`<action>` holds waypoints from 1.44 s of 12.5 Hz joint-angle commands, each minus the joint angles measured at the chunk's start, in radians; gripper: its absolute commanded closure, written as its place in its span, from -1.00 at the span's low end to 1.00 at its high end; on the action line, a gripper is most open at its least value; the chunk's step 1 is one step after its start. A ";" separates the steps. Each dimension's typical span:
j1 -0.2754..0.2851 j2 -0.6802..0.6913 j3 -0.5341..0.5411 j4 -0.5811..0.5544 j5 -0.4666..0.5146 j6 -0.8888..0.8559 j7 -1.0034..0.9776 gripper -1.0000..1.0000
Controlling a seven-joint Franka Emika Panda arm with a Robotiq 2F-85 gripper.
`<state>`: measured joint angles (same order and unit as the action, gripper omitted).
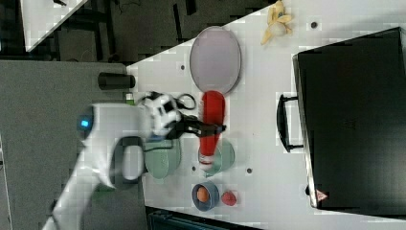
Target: Pick ketchup from plate and place it on table.
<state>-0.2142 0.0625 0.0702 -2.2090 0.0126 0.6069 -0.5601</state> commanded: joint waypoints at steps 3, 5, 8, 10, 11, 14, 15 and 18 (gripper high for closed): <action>0.022 0.081 0.028 -0.096 0.002 0.141 -0.008 -0.27; 0.023 0.141 0.029 -0.094 0.002 0.175 -0.006 -0.27; 0.026 0.186 0.032 -0.098 0.002 0.232 -0.006 -0.57; 0.025 0.176 0.035 -0.092 0.002 0.232 -0.006 -0.98; 0.026 0.166 0.036 -0.086 0.002 0.227 -0.006 -1.00; 0.026 0.107 0.039 -0.042 0.002 0.213 0.025 -1.00; 0.026 0.076 0.039 -0.016 0.002 0.191 0.057 -1.00; 0.027 -0.023 0.044 0.100 0.002 0.007 0.272 -1.00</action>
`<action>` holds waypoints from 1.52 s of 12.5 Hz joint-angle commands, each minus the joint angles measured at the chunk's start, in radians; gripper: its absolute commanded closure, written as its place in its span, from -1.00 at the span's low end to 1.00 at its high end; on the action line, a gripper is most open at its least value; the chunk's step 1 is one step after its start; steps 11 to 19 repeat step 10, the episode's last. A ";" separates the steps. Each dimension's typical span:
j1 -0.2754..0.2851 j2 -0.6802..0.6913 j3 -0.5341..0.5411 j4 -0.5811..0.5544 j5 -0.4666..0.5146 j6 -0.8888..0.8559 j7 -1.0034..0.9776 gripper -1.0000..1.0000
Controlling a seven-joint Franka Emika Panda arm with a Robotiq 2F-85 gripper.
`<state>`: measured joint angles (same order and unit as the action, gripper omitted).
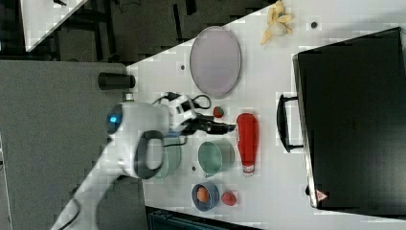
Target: Pick ketchup from plate and place it on table.
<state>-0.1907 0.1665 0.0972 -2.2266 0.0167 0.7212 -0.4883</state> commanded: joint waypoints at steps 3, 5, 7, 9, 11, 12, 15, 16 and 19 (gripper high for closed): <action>0.007 -0.193 0.029 0.273 -0.002 -0.324 0.432 -1.00; 0.010 -0.210 0.037 0.371 -0.003 -0.453 0.470 -1.00; 0.011 -0.210 0.043 0.467 -0.004 -0.571 0.470 -1.00; 0.010 -0.210 0.040 0.527 -0.011 -0.691 0.470 -1.00; 0.009 -0.210 0.037 0.540 -0.011 -0.708 0.470 -1.00; 0.009 -0.210 0.037 0.540 -0.011 -0.708 0.470 -1.00; 0.009 -0.210 0.037 0.540 -0.011 -0.708 0.470 -1.00; 0.009 -0.210 0.037 0.540 -0.011 -0.708 0.470 -1.00; 0.009 -0.210 0.037 0.540 -0.011 -0.708 0.470 -1.00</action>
